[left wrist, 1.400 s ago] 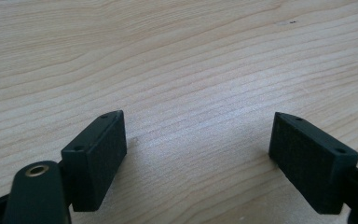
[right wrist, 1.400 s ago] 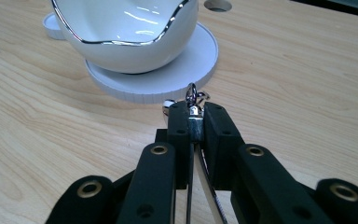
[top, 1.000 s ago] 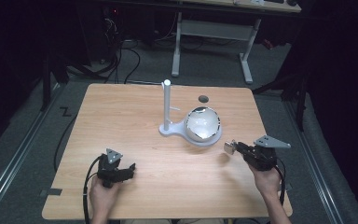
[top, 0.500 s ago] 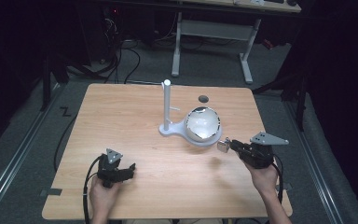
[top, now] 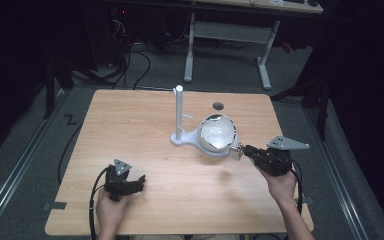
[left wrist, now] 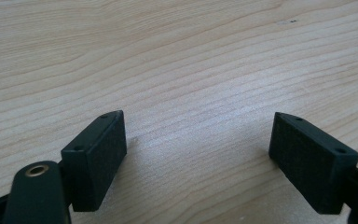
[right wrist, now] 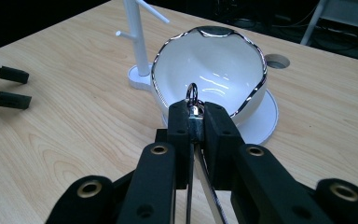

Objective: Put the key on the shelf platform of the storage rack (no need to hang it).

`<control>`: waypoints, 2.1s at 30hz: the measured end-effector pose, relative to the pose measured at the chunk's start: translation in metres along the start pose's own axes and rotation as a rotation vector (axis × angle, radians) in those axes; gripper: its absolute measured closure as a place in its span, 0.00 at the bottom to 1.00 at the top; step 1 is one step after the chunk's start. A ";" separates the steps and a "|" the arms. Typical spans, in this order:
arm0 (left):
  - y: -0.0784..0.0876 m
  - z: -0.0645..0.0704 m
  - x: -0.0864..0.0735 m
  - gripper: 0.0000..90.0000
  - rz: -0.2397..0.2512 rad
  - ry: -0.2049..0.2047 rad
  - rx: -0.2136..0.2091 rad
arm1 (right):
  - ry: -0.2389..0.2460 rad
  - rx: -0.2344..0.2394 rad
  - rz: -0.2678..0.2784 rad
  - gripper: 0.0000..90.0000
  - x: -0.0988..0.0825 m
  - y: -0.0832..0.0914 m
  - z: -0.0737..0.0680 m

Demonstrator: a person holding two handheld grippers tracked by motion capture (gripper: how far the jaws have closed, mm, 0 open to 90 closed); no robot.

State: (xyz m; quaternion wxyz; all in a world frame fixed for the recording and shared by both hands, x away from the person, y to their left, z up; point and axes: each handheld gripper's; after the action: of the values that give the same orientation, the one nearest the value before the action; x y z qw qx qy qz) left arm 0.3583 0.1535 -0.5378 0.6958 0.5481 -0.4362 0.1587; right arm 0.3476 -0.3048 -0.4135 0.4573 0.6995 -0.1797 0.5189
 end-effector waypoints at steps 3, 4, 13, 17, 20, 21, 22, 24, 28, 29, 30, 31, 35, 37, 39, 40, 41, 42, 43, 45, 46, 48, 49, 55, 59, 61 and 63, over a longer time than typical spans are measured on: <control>0.000 0.000 0.000 0.21 0.000 0.000 0.000 | 0.002 0.001 0.003 0.92 0.003 -0.001 0.000; 0.000 0.000 0.000 0.21 0.000 0.000 0.000 | 0.002 0.002 0.006 0.92 0.004 -0.001 0.000; 0.000 0.000 0.000 0.21 0.000 0.000 0.000 | -0.011 0.008 0.027 0.91 0.012 -0.001 0.001; 0.000 0.000 0.000 0.21 0.000 0.000 0.000 | -0.013 0.013 0.031 0.92 0.016 -0.002 0.001; 0.000 0.000 0.000 0.21 0.000 0.000 0.000 | -0.011 0.014 0.031 0.92 0.020 -0.004 0.003; 0.000 0.000 0.000 0.21 0.000 0.000 0.000 | -0.012 0.015 0.030 0.92 0.022 -0.004 0.003; 0.000 0.000 0.000 0.21 0.000 0.000 0.000 | -0.011 0.015 0.033 0.92 0.025 -0.006 0.004; 0.000 0.000 0.000 0.21 0.000 0.000 0.000 | -0.014 0.012 0.033 0.92 0.027 -0.008 0.005; 0.000 0.000 0.000 0.21 0.000 0.000 0.000 | -0.017 0.009 0.027 0.92 0.032 -0.014 0.007; 0.000 0.000 0.000 0.21 0.000 0.000 0.000 | -0.013 0.008 0.027 0.92 0.033 -0.016 0.008; 0.000 0.000 0.000 0.21 0.000 0.000 0.000 | -0.014 0.008 0.028 0.91 0.034 -0.017 0.008; 0.000 0.000 0.000 0.21 0.000 0.000 0.000 | -0.017 0.008 0.027 0.92 0.035 -0.019 0.008; 0.000 0.000 0.000 0.21 0.000 0.000 0.000 | -0.023 0.007 0.029 0.91 0.037 -0.024 0.009; 0.000 0.000 0.000 0.21 0.000 0.000 0.000 | -0.023 0.005 0.029 0.92 0.037 -0.026 0.009; 0.000 0.000 0.000 0.21 0.000 0.000 0.000 | -0.029 0.001 0.022 0.91 0.038 -0.030 0.011; 0.000 0.000 0.000 0.21 0.000 0.000 0.000 | -0.031 -0.002 0.020 0.91 0.039 -0.031 0.012; 0.000 0.000 0.000 0.21 0.000 0.000 0.000 | -0.031 -0.002 0.020 0.91 0.039 -0.031 0.012; 0.000 0.000 0.000 0.21 0.000 0.000 0.000 | -0.040 -0.005 0.016 0.91 0.039 -0.034 0.013; 0.000 0.000 0.000 0.21 0.000 0.000 0.000 | -0.039 -0.005 0.015 0.91 0.039 -0.035 0.014; 0.000 0.000 0.000 0.21 0.000 0.000 0.000 | -0.040 -0.012 0.010 0.91 0.039 -0.039 0.015; 0.000 0.000 0.000 0.21 0.000 0.000 0.000 | -0.040 -0.012 0.010 0.91 0.039 -0.039 0.015; 0.000 0.000 0.000 0.21 0.000 0.000 0.000 | -0.041 -0.016 0.005 0.91 0.038 -0.043 0.016; 0.000 0.000 0.000 0.21 0.000 0.000 0.000 | -0.047 -0.024 -0.002 0.91 0.038 -0.047 0.017; 0.000 0.000 0.000 0.21 0.000 0.000 0.000 | -0.058 -0.033 -0.016 0.91 0.036 -0.058 0.019; 0.000 0.000 0.000 0.21 0.000 0.000 0.000 | -0.067 -0.037 -0.029 0.91 0.034 -0.063 0.021; 0.000 0.000 0.000 0.21 0.000 0.000 0.000 | -0.068 -0.036 -0.033 0.91 0.034 -0.066 0.022; 0.000 0.000 0.000 0.21 0.000 0.000 0.000 | -0.066 -0.036 -0.036 0.91 0.034 -0.068 0.022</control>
State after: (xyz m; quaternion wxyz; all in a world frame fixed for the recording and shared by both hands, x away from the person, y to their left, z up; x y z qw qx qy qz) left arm 0.3583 0.1535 -0.5379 0.6958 0.5480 -0.4363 0.1586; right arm 0.4227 -0.2808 -0.4153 0.4728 0.7110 -0.1915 0.4840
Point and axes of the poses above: each handheld gripper's, and its own axes: y roughly backward along the jaws, x roughly out of its top, z roughly to its right, and after that the axes turned 4 degrees about z, right-handed
